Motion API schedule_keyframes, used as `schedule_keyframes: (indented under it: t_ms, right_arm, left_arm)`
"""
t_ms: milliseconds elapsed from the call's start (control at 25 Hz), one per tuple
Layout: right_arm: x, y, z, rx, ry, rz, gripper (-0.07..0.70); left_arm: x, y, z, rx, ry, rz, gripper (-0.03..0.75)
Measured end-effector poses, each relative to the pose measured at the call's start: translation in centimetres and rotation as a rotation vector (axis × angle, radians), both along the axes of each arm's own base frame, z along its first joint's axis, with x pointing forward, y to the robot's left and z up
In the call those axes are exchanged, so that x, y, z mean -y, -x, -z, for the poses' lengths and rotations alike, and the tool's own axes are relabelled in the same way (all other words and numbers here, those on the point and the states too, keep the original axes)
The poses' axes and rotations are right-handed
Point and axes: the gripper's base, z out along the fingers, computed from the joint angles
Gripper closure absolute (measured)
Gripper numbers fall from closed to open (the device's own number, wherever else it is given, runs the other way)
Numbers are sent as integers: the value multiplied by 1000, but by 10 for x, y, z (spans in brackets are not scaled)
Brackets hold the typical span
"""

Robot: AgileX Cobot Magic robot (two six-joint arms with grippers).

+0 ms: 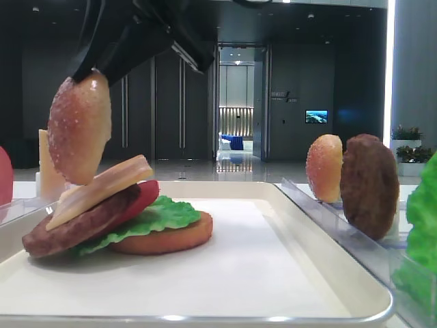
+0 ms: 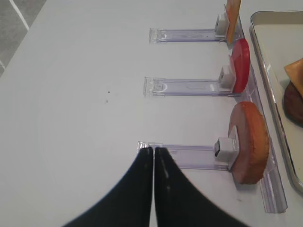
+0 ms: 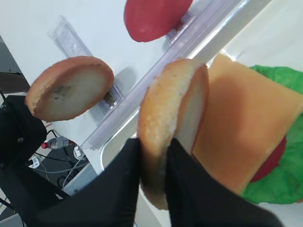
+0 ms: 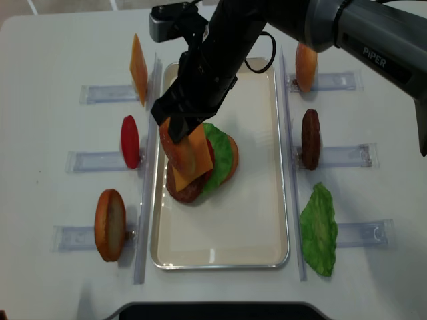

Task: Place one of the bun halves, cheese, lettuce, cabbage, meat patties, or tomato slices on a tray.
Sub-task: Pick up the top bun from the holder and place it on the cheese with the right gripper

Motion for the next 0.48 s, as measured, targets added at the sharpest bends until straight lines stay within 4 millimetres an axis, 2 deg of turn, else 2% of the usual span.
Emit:
schedule_keyframes:
  t_ms: [200,480]
  right_arm:
    - [2,3,17,-35,8,25,513]
    - [3,2,19,-13,-10,10,513]
  left_arm:
    - [0,0,0,0,0,0,716]
    - [0,0,0,0,0,0,716]
